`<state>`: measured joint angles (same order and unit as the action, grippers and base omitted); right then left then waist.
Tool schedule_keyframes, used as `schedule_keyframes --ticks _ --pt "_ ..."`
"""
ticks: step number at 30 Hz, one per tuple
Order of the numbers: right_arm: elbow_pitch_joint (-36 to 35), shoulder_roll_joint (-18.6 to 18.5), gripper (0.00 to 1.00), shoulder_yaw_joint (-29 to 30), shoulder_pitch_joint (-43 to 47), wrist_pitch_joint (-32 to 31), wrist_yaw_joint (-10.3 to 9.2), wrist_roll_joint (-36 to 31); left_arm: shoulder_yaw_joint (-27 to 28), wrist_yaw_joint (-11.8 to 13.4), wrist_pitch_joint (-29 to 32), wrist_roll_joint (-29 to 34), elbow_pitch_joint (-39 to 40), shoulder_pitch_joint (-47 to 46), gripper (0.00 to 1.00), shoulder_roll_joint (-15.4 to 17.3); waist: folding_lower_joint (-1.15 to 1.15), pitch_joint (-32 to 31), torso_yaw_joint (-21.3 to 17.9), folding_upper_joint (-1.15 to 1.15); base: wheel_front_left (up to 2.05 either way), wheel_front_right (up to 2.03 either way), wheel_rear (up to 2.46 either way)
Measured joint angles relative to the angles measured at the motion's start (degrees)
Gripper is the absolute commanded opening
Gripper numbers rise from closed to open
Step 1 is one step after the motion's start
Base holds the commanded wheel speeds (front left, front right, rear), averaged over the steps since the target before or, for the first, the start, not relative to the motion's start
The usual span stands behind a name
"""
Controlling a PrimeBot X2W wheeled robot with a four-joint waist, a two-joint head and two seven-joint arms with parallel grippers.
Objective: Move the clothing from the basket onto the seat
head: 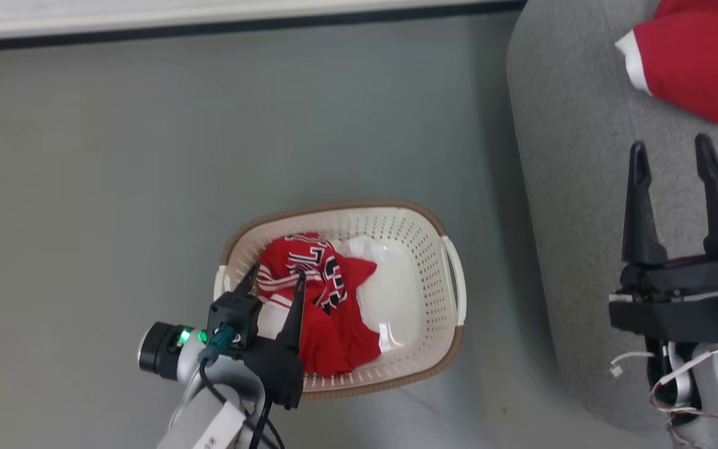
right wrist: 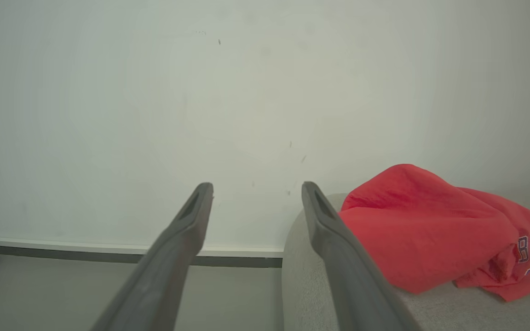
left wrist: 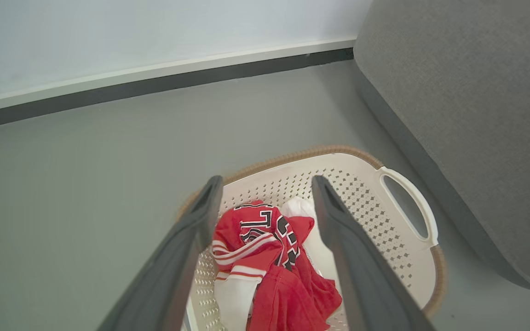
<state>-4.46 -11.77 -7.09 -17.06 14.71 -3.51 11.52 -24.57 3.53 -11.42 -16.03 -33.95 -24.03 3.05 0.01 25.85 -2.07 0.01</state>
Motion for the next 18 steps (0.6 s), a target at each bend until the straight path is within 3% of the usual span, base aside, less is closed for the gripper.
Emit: schedule_keyframes --ticks 18 --pt "-7.5 -0.89 1.0 0.77 -9.75 -0.01 -0.08 -1.27 -5.69 0.63 1.89 1.88 -10.42 -12.56 1.0 -0.43 -0.01 14.59 -3.47 0.01 0.0 0.0 0.0"
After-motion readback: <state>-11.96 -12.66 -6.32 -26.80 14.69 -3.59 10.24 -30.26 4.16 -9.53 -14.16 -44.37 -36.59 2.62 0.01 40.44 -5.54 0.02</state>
